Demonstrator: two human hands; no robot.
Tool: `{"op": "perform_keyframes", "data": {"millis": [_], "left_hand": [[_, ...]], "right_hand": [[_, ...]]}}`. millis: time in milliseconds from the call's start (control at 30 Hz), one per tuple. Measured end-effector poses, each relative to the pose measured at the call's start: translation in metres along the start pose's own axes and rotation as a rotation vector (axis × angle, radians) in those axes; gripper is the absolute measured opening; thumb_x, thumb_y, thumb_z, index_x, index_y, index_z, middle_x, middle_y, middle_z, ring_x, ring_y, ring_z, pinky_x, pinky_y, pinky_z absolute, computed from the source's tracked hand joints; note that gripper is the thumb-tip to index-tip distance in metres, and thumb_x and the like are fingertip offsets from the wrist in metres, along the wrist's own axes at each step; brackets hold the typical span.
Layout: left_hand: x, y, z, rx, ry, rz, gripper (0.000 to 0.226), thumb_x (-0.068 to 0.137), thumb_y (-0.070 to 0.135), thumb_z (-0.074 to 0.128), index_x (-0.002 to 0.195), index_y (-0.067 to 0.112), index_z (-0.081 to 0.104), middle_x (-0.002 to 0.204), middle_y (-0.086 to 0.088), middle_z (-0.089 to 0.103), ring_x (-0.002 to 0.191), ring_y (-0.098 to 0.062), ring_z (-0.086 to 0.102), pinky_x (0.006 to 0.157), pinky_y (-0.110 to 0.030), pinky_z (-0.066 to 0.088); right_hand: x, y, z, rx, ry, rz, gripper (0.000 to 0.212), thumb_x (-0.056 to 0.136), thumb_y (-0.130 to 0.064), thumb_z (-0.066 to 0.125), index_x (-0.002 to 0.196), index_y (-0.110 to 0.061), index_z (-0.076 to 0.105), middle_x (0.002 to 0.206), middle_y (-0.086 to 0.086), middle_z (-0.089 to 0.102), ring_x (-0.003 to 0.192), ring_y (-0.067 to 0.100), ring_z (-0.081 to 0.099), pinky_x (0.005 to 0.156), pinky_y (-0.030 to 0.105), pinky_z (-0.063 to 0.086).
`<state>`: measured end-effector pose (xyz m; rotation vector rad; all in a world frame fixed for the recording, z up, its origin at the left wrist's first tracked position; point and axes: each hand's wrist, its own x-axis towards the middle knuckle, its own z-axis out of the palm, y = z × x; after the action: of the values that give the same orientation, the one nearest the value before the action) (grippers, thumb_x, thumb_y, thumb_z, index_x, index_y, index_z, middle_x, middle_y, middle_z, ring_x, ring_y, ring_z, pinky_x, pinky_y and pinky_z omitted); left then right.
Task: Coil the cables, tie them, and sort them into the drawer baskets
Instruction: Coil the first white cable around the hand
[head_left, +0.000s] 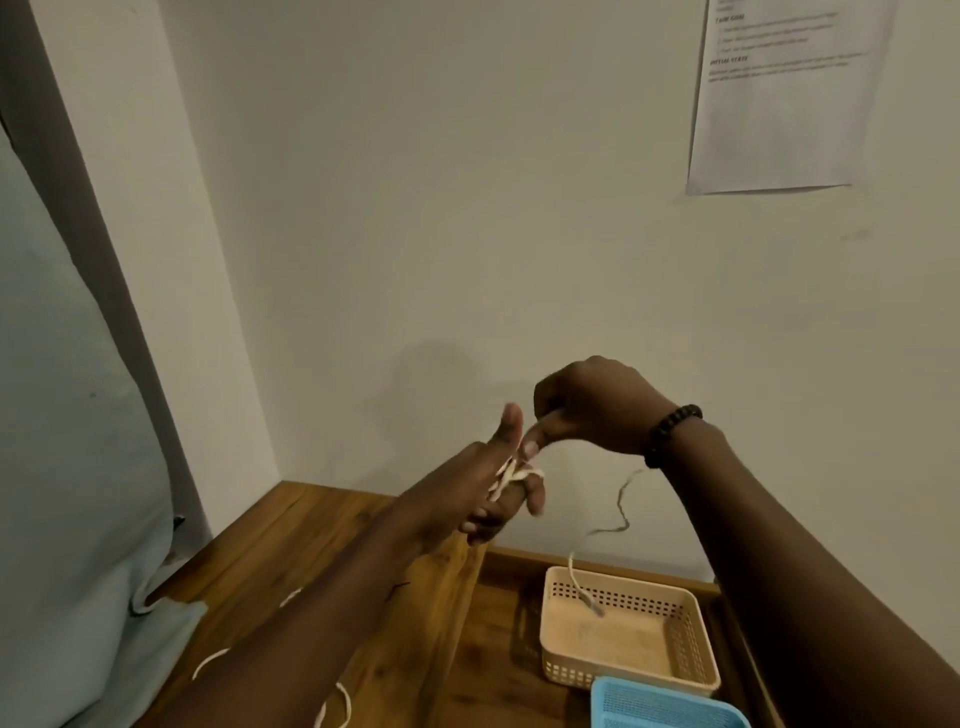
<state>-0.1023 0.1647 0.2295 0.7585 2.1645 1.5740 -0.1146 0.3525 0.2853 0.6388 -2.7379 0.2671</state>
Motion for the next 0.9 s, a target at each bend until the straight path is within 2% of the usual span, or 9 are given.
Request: {"op": "perform_keyframes", "data": {"millis": [133, 200, 267, 367, 433, 600, 667, 767, 900], "left_hand": [[-0.015, 0.037, 0.020, -0.671, -0.207, 0.292, 0.046, 0.092, 0.057, 0.037, 0.067, 0.018, 0.044, 0.040, 0.007, 0.037, 0.031, -0.008, 0.041, 0.042, -0.020, 0.043], [-0.012, 0.054, 0.034, -0.707, -0.142, 0.497, 0.042, 0.091, 0.053, 0.037, 0.075, 0.016, 0.049, 0.045, 0.007, 0.046, 0.040, -0.008, 0.050, 0.047, -0.022, 0.046], [-0.007, 0.067, 0.027, -0.446, 0.117, 0.619, 0.041, 0.092, 0.048, 0.041, 0.095, 0.012, 0.060, 0.062, 0.004, 0.063, 0.050, -0.011, 0.059, 0.052, -0.024, 0.049], [0.004, 0.056, -0.014, 0.037, 0.561, 0.594, 0.024, 0.100, 0.028, 0.049, 0.114, 0.013, 0.061, 0.094, 0.002, 0.076, 0.065, -0.021, 0.071, 0.062, -0.032, 0.053], [0.012, 0.031, -0.029, 0.102, 0.617, 0.453, 0.016, 0.101, 0.025, 0.048, 0.103, 0.018, 0.062, 0.091, 0.000, 0.076, 0.067, -0.022, 0.072, 0.061, -0.034, 0.053], [0.018, -0.009, -0.021, 0.279, 0.683, 0.154, 0.040, 0.095, 0.052, 0.049, 0.076, 0.021, 0.067, 0.067, 0.004, 0.073, 0.063, -0.011, 0.070, 0.064, -0.029, 0.056], [0.018, -0.013, -0.023, 0.172, 0.476, -0.023, 0.046, 0.093, 0.057, 0.050, 0.086, 0.014, 0.066, 0.079, -0.001, 0.075, 0.074, -0.015, 0.073, 0.075, -0.035, 0.059], [0.008, -0.007, -0.022, -0.412, 0.105, -0.045, 0.057, 0.096, 0.058, 0.034, 0.082, 0.009, 0.059, 0.086, -0.008, 0.070, 0.082, -0.019, 0.070, 0.079, -0.034, 0.058], [0.000, -0.005, -0.024, -0.565, 0.047, 0.111, 0.040, 0.104, 0.036, 0.033, 0.095, 0.008, 0.060, 0.093, -0.008, 0.065, 0.089, -0.020, 0.063, 0.086, -0.033, 0.052]], "right_hand": [[-0.008, -0.010, 0.007, 0.991, 0.141, 0.011, 0.039, 0.094, -0.026, 0.057, 0.056, -0.023, 0.063, 0.052, -0.010, 0.053, 0.047, 0.001, 0.046, 0.049, 0.013, 0.039], [-0.015, -0.033, 0.035, 1.199, 0.045, 0.139, 0.053, 0.100, -0.003, 0.042, 0.058, -0.025, 0.066, 0.052, -0.010, 0.055, 0.041, -0.003, 0.053, 0.046, 0.007, 0.040], [-0.019, -0.051, 0.070, 1.243, -0.146, 0.108, 0.037, 0.104, -0.006, 0.035, 0.076, -0.005, 0.060, 0.057, -0.009, 0.048, 0.041, 0.001, 0.050, 0.047, 0.010, 0.041], [-0.029, -0.049, 0.085, 1.178, -0.377, -0.006, 0.030, 0.102, -0.030, 0.047, 0.087, -0.006, 0.059, 0.062, -0.001, 0.048, 0.052, 0.009, 0.044, 0.053, 0.017, 0.043], [-0.024, -0.035, 0.073, 0.903, -0.288, 0.023, 0.034, 0.095, -0.038, 0.057, 0.093, -0.004, 0.061, 0.071, 0.000, 0.054, 0.058, 0.008, 0.048, 0.055, 0.019, 0.045], [0.002, -0.025, 0.032, 0.169, -0.093, 0.039, 0.028, 0.088, -0.044, 0.064, 0.097, -0.018, 0.067, 0.084, -0.008, 0.061, 0.075, 0.008, 0.055, 0.062, 0.019, 0.039], [0.009, -0.028, 0.018, 0.006, -0.013, 0.045, 0.022, 0.087, -0.044, 0.065, 0.097, -0.025, 0.067, 0.083, -0.011, 0.058, 0.081, 0.011, 0.056, 0.058, 0.021, 0.036], [0.018, -0.021, 0.008, -0.112, 0.026, 0.047, 0.018, 0.089, -0.046, 0.062, 0.088, -0.029, 0.064, 0.079, -0.011, 0.059, 0.081, 0.013, 0.058, 0.059, 0.025, 0.039], [0.020, -0.005, 0.016, 0.209, 0.039, -0.035, 0.016, 0.092, -0.031, 0.062, 0.078, -0.023, 0.061, 0.077, -0.002, 0.066, 0.076, 0.019, 0.059, 0.066, 0.033, 0.047]]}}
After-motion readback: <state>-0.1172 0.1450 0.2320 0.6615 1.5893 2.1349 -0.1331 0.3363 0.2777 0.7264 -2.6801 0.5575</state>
